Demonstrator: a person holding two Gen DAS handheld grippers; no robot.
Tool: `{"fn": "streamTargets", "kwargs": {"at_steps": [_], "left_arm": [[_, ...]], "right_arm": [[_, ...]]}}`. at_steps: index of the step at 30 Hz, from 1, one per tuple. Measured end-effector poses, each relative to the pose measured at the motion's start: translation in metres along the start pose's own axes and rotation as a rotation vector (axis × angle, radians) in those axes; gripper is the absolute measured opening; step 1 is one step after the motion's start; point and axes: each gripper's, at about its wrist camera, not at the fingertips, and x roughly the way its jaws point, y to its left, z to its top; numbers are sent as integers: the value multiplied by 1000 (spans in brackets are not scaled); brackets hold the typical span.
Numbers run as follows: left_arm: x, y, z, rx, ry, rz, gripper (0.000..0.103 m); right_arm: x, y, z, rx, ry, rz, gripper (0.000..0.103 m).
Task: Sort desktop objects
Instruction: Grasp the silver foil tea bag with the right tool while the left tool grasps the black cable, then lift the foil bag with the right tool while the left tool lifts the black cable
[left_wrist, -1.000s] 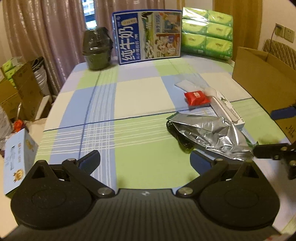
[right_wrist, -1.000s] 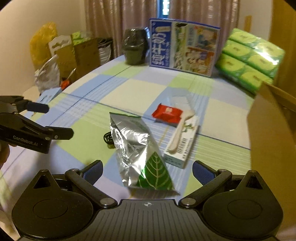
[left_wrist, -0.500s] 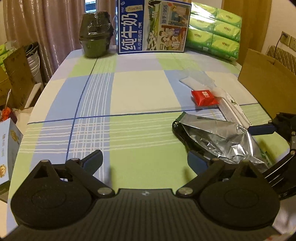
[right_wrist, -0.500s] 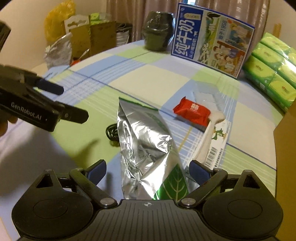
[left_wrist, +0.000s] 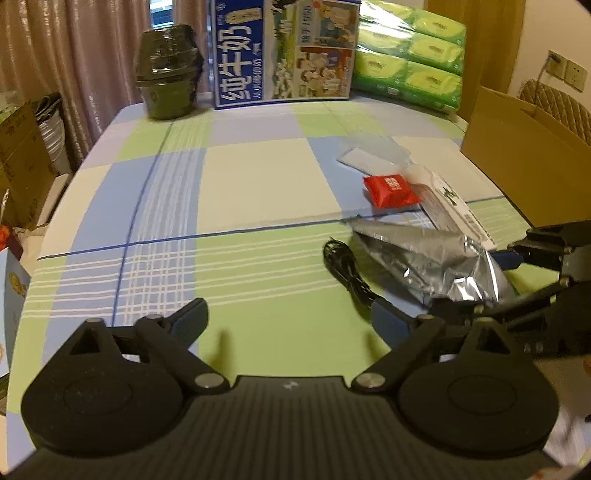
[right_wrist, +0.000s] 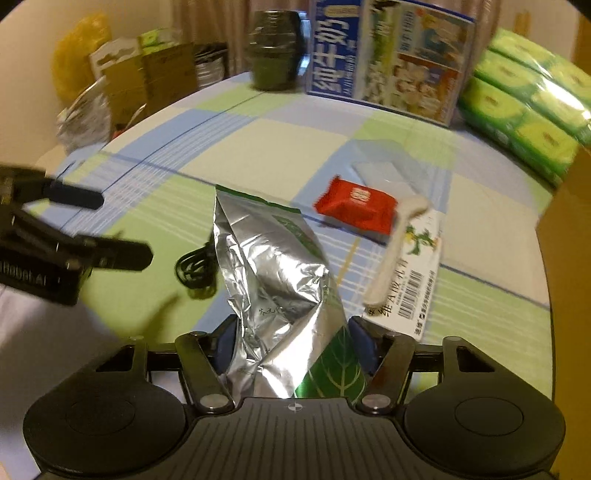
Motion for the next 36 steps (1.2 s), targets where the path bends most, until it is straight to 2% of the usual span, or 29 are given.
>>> {"fn": "streamTargets", "kwargs": {"at_steps": [4, 10, 15, 16, 18, 21, 25, 29, 34, 36], "left_arm": [[6, -7, 1, 10, 3, -42, 74], [25, -20, 14, -29, 10, -91, 62], [47, -31, 17, -24, 39, -81, 36], [49, -32, 17, -21, 36, -75, 35], [48, -33, 17, -13, 40, -64, 21], [43, -31, 14, -18, 63, -63, 9], [27, -38, 2, 23, 94, -43, 9], [4, -49, -15, 56, 123, -56, 9], [-26, -66, -42, 92, 132, -62, 9], [-33, -68, -50, 84, 133, -82, 9]], "right_arm": [[-4, -10, 1, 67, 6, -24, 59], [-6, -11, 0, 74, 4, -28, 60], [-6, -13, -1, 90, 2, -17, 59], [-6, -13, -1, 87, 2, -19, 59], [-6, -12, -1, 78, 2, -23, 59], [-9, -10, -3, 79, 4, -25, 59], [-20, -10, -10, 122, 18, 0, 58], [-41, -4, -28, 167, 40, 26, 57], [-66, 10, -56, 129, 50, 20, 58], [-69, 16, -62, 97, 50, 13, 64]]}}
